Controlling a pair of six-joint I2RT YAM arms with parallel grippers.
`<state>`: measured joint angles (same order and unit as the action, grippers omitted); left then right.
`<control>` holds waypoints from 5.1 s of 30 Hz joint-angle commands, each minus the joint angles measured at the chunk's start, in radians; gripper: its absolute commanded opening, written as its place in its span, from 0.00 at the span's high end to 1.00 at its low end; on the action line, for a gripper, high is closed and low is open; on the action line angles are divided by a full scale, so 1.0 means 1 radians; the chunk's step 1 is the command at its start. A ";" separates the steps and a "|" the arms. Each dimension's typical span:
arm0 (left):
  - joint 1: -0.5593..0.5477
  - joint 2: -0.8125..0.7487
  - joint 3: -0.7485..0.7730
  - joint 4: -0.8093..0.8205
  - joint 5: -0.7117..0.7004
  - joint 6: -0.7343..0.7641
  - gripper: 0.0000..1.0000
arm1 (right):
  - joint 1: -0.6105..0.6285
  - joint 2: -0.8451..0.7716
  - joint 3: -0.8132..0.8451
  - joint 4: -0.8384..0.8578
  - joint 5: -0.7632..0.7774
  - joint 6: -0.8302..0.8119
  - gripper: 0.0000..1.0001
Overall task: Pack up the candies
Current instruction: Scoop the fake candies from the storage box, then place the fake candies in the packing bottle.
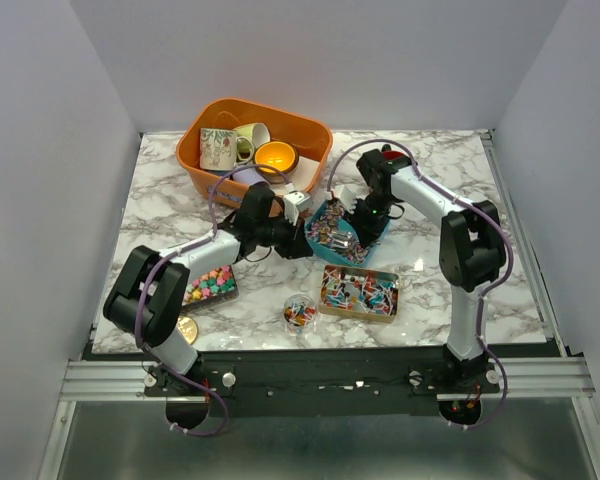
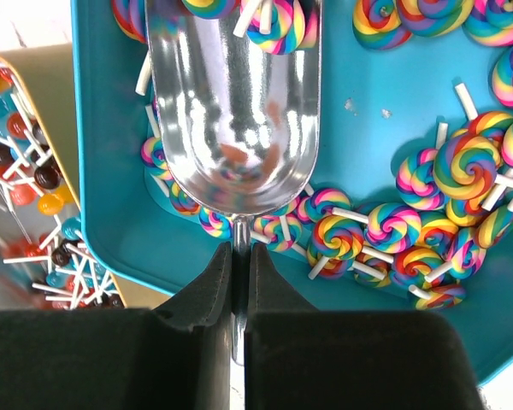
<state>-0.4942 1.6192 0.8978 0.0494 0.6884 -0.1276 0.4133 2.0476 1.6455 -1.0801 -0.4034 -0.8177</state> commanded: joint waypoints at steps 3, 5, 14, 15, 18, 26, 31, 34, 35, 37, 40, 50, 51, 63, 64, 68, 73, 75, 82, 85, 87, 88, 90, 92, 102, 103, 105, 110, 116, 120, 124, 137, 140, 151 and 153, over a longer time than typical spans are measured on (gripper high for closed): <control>0.032 -0.079 -0.013 -0.105 -0.004 0.045 0.82 | 0.021 0.052 0.014 0.100 0.026 0.075 0.99; 0.045 -0.085 -0.017 -0.112 -0.007 0.052 0.82 | 0.021 0.048 0.031 0.108 0.032 0.080 0.99; 0.092 -0.081 0.003 -0.163 -0.012 0.078 0.82 | 0.021 -0.024 -0.079 0.259 0.037 0.141 0.99; 0.097 -0.082 0.009 -0.174 -0.010 0.085 0.82 | 0.021 -0.033 -0.110 0.288 0.034 0.147 0.99; 0.112 -0.085 0.033 -0.223 -0.004 0.120 0.82 | 0.021 -0.066 -0.148 0.334 0.028 0.158 0.99; 0.141 -0.085 0.075 -0.269 -0.013 0.161 0.82 | 0.019 -0.119 -0.233 0.423 -0.011 0.181 0.99; 0.149 -0.091 0.098 -0.304 -0.023 0.183 0.82 | 0.012 -0.184 -0.292 0.491 -0.049 0.189 0.99; 0.155 -0.088 0.108 -0.333 -0.021 0.204 0.82 | 0.007 -0.204 -0.325 0.517 -0.046 0.199 0.99; 0.157 -0.088 0.118 -0.338 -0.023 0.209 0.82 | 0.004 -0.210 -0.335 0.525 -0.048 0.201 0.99; 0.160 -0.087 0.125 -0.348 -0.027 0.217 0.82 | 0.004 -0.217 -0.351 0.532 -0.045 0.209 0.99; 0.161 -0.082 0.142 -0.364 -0.027 0.226 0.81 | 0.002 -0.237 -0.368 0.540 -0.043 0.221 0.99; 0.163 -0.064 0.168 -0.385 -0.024 0.238 0.81 | -0.010 -0.218 -0.317 0.457 0.038 0.239 0.99; 0.163 -0.062 0.165 -0.375 -0.024 0.229 0.81 | -0.014 -0.224 -0.328 0.462 0.034 0.245 0.99; 0.163 -0.035 0.187 -0.395 -0.024 0.247 0.81 | -0.015 -0.319 -0.386 0.546 -0.032 0.295 0.99; 0.163 -0.033 0.185 -0.395 -0.024 0.249 0.81 | -0.016 -0.325 -0.397 0.565 -0.038 0.293 0.99; 0.163 -0.036 0.181 -0.390 -0.026 0.247 0.81 | -0.016 -0.366 -0.453 0.618 -0.037 0.299 0.99; 0.163 -0.050 0.179 -0.405 -0.032 0.263 0.81 | -0.027 -0.429 -0.518 0.660 -0.041 0.315 0.99; 0.163 -0.064 0.179 -0.413 -0.039 0.269 0.81 | -0.050 -0.478 -0.550 0.678 -0.098 0.316 0.99; 0.174 -0.127 0.164 -0.399 -0.055 0.289 0.81 | -0.077 -0.682 -0.676 0.711 -0.216 0.258 0.99; 0.181 -0.157 0.144 -0.382 -0.056 0.283 0.80 | -0.076 -0.727 -0.667 0.665 -0.233 0.241 0.99; 0.189 -0.188 0.128 -0.375 -0.056 0.273 0.80 | -0.071 -0.747 -0.649 0.620 -0.247 0.204 0.99; 0.190 -0.202 0.124 -0.373 -0.056 0.272 0.80 | -0.068 -0.751 -0.638 0.547 -0.249 0.157 0.99; 0.198 -0.240 0.109 -0.375 -0.058 0.269 0.80 | -0.064 -0.751 -0.595 0.453 -0.255 0.099 0.99; 0.206 -0.283 0.086 -0.373 -0.061 0.269 0.79 | -0.057 -0.745 -0.561 0.286 -0.247 -0.015 0.99; 0.293 -0.504 -0.105 -0.335 -0.131 0.215 0.70 | 0.108 -0.754 -0.463 -0.093 -0.039 -0.251 0.99; 0.302 -0.522 -0.123 -0.333 -0.135 0.210 0.65 | 0.126 -0.750 -0.455 -0.107 -0.022 -0.239 0.99; 0.328 -0.573 -0.166 -0.327 -0.150 0.192 0.60 | 0.185 -0.733 -0.438 -0.109 0.029 -0.215 0.99; 0.402 -0.682 -0.240 -0.324 -0.153 0.157 0.55 | 0.286 -0.659 -0.356 -0.124 0.116 -0.129 0.99; 0.470 -0.775 -0.302 -0.289 -0.141 0.131 0.53 | 0.401 -0.561 -0.237 -0.164 0.199 -0.101 0.99; 0.485 -0.817 -0.329 -0.276 -0.141 0.097 0.53 | 0.494 -0.494 -0.191 -0.211 0.273 -0.107 0.99; 0.520 -0.855 -0.350 -0.261 -0.138 0.079 0.53 | 0.558 -0.442 -0.156 -0.256 0.350 -0.086 0.99; 0.549 -0.921 -0.408 -0.203 -0.118 0.036 0.50 | 0.737 -0.331 -0.021 -0.448 0.609 0.032 0.99; 0.552 -0.924 -0.408 -0.206 -0.119 0.039 0.50 | 0.760 -0.336 -0.042 -0.446 0.655 0.040 0.99; 0.552 -0.874 -0.378 -0.198 -0.104 0.003 0.47 | 0.763 -0.342 -0.013 -0.446 0.739 0.022 0.99; 0.551 -0.866 -0.384 -0.200 -0.142 -0.018 0.46 | 0.763 -0.342 -0.009 -0.446 0.742 0.026 0.99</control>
<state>0.0513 0.7437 0.4988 -0.1642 0.5617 -0.1055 1.1725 1.7103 1.6096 -1.3312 0.2905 -0.8021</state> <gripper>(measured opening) 0.530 0.136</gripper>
